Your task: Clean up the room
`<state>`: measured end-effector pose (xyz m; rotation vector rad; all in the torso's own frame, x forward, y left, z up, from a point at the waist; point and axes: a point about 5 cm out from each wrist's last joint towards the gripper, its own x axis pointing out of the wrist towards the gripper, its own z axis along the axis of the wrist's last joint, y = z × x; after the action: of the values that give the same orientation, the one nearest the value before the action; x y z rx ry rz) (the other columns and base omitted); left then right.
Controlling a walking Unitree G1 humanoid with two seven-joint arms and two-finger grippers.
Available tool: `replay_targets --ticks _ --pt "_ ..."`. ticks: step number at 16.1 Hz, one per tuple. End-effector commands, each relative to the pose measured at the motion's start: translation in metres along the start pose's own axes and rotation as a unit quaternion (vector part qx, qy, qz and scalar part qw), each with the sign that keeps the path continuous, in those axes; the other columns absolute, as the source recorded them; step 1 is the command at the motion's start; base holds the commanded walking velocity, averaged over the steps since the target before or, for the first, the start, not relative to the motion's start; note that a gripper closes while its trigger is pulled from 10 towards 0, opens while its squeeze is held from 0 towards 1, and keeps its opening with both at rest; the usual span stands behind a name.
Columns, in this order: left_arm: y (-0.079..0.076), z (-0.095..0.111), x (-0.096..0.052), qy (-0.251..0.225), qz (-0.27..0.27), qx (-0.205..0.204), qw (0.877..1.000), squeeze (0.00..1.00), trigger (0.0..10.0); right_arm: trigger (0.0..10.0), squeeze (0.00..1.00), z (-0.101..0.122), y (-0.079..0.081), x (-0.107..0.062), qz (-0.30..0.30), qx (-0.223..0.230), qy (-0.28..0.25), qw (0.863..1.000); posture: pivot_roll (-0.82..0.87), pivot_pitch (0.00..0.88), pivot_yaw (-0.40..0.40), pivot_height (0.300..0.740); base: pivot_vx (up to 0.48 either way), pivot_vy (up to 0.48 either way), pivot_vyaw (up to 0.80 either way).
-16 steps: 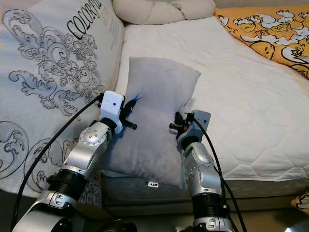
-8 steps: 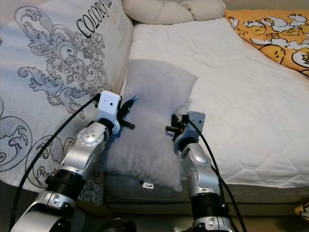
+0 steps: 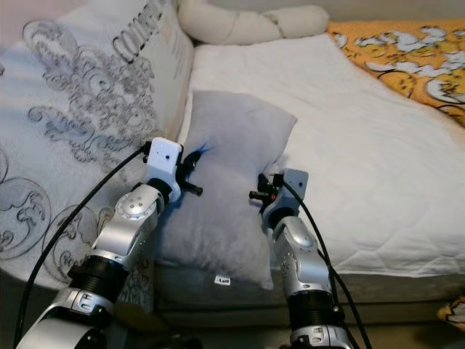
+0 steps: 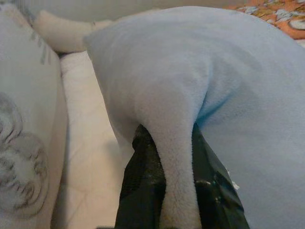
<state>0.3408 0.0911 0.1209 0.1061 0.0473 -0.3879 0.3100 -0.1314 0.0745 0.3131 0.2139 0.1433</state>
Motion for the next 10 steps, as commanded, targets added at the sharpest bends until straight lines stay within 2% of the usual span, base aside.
replay_targets --ticks 1,7,8,9,10 --pt "0.0105 0.007 0.0 -0.016 0.02 -0.001 1.0 0.0 10.0 10.0 0.0 0.0026 -0.0021 0.0013 -0.003 -0.005 0.0 1.0 -0.02 0.0 0.105 0.74 0.319 0.0 0.0" --pt "0.0097 0.0062 -0.0007 -0.014 0.019 -0.003 1.0 0.0 10.0 10.0 0.0 0.0019 -0.0002 0.0016 0.008 -0.02 0.006 1.0 -0.02 0.0 0.102 0.74 0.352 0.0 0.0" --pt "0.0095 0.006 -0.0008 -0.014 0.019 -0.003 1.0 0.0 10.0 10.0 0.0 0.0003 0.0037 0.0015 0.023 -0.045 0.013 0.999 -0.02 0.0 0.101 0.74 0.356 0.0 0.8" --pt "0.0096 0.0057 -0.0009 -0.014 0.02 -0.003 1.0 0.0 10.0 10.0 0.0 -0.0019 0.0065 0.0012 0.029 -0.042 0.016 0.999 -0.01 0.0 0.1 0.74 0.36 0.0 0.8" --pt "0.0098 0.0055 -0.0009 -0.013 0.021 -0.004 1.0 0.0 10.0 10.0 0.0 -0.0034 0.0057 0.001 0.024 -0.023 0.017 0.999 -0.01 0.0 0.099 0.74 0.356 0.0 0.0"
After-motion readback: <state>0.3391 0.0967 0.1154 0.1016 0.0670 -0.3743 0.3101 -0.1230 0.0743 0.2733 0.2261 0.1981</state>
